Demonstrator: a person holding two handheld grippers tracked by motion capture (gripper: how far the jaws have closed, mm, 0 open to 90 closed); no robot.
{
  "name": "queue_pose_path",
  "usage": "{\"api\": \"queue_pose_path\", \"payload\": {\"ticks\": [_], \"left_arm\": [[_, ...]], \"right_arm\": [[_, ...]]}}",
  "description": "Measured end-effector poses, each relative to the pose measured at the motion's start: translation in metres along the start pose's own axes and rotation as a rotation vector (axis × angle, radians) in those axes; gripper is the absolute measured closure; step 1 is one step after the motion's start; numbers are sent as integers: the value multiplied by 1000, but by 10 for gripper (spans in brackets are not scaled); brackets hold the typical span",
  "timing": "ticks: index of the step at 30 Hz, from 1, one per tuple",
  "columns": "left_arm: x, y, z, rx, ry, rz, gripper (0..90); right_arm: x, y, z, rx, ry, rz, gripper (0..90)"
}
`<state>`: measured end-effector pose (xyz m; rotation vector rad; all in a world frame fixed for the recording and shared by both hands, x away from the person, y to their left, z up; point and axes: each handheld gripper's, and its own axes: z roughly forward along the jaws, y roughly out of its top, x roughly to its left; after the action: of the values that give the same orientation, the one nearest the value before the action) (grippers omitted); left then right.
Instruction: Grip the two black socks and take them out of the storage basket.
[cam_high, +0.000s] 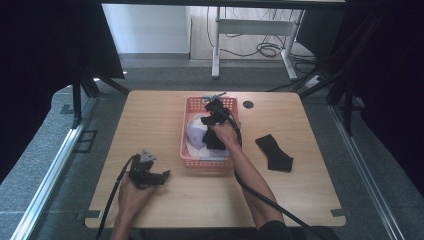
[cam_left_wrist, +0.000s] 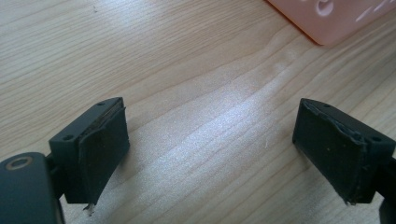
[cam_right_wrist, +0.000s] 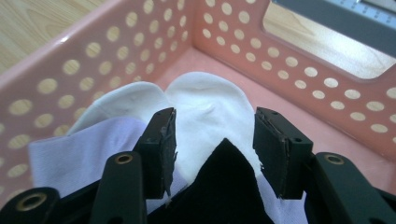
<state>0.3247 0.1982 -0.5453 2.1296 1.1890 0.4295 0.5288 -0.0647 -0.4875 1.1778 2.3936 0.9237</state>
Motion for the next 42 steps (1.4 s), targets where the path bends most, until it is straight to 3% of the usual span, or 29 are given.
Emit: {"api": "queue_pose_path", "payload": {"ticks": [3,8,10,13,14,17,23,25,29,42], "left_arm": [[0,0,0,0,0,0,102],[0,0,0,-3,-1,1,102],[0,0,0,-3,-1,0,102],[0,0,0,-3,0,1,102],[0,0,0,-3,-1,0,103],[0,0,0,-3,-1,0,103],[0,0,0,-3,-1,0,102],[0,0,0,-3,-1,0,103],[0,0,0,-3,-1,0,103],[0,0,0,-3,-1,1,103]], "right_arm": [[-2,0,5,28,3,11,486],[-2,-1,14,100,-26,-10,496],[-4,-3,18,133,-7,-1,497],[-2,-4,21,175,-22,-19,528],[-1,-4,21,194,-24,-19,671],[1,-4,18,202,-31,-8,828],[0,-4,7,158,-40,12,857],[-2,-3,1,125,-22,34,858],[-3,3,-15,70,-12,33,858],[8,24,-70,-93,48,-17,859]]}}
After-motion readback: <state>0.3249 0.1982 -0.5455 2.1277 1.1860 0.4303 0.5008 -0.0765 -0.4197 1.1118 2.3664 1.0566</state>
